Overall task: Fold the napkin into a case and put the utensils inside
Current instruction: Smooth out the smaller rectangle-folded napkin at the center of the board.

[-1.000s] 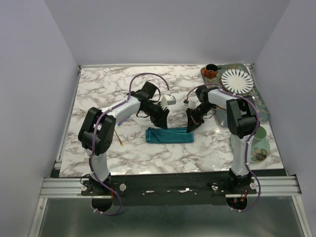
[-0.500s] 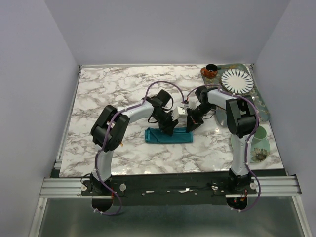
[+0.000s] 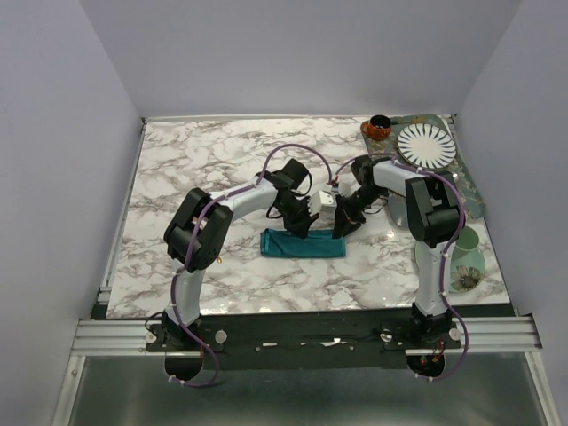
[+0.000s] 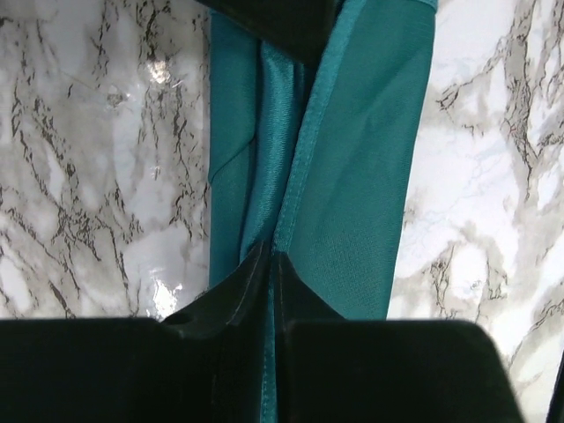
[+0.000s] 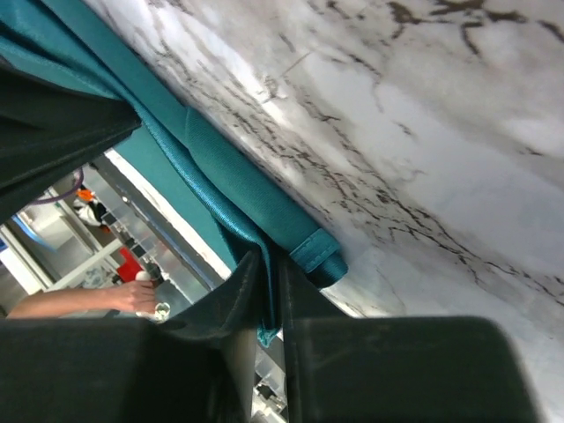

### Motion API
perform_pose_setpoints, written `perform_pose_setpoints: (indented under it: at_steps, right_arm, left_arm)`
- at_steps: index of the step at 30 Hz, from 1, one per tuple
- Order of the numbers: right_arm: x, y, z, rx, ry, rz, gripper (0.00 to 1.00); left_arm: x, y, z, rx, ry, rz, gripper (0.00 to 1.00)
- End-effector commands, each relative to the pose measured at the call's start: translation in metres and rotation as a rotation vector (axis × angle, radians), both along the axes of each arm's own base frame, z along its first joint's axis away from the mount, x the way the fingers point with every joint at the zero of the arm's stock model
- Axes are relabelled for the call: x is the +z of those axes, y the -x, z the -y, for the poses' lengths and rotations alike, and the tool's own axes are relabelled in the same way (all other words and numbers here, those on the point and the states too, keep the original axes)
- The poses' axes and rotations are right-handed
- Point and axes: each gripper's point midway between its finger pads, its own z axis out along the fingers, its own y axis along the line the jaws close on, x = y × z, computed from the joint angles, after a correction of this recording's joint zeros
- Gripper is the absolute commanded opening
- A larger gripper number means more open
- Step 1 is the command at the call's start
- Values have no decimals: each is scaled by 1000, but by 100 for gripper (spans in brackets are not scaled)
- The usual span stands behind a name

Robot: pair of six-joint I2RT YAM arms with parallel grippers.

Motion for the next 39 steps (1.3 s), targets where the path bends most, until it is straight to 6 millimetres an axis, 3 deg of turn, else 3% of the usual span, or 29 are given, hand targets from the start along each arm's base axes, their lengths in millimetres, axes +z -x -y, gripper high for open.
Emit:
perform_pose_setpoints:
  at_steps: [1,6,10,17,26,30,31,34,39]
  right_arm:
    - [11,1,-7,-7,-41,-29,25]
    - [23,-1,-14,-24,-98,-50,31]
    - [32,0,-15,-13,-126,-48,43]
    - [28,-3,-14,-16,-114,-46,37]
    - [25,-12,1,-42,-72,-17,38]
    - [20,-11,2,-38,-67,-20,25]
    - [18,-13,2,-42,-67,-16,16]
    - [14,-17,1,-54,-66,-10,3]
    - [12,-19,0,-67,-65,-13,0]
  left_arm:
    - [-6,-5,-11,23,-76,13,14]
    - [-8,-8,-14,40,-92,16,8]
    - [-8,-10,-15,39,-97,13,8]
    - [5,-9,-12,31,-35,-4,11]
    - [3,-2,-19,4,-39,-25,11]
    - [6,-6,-16,0,-19,-21,12]
    - [9,-7,-14,1,-5,-21,12]
    - [30,-13,-3,16,85,12,18]
    - [54,-18,27,12,197,40,32]
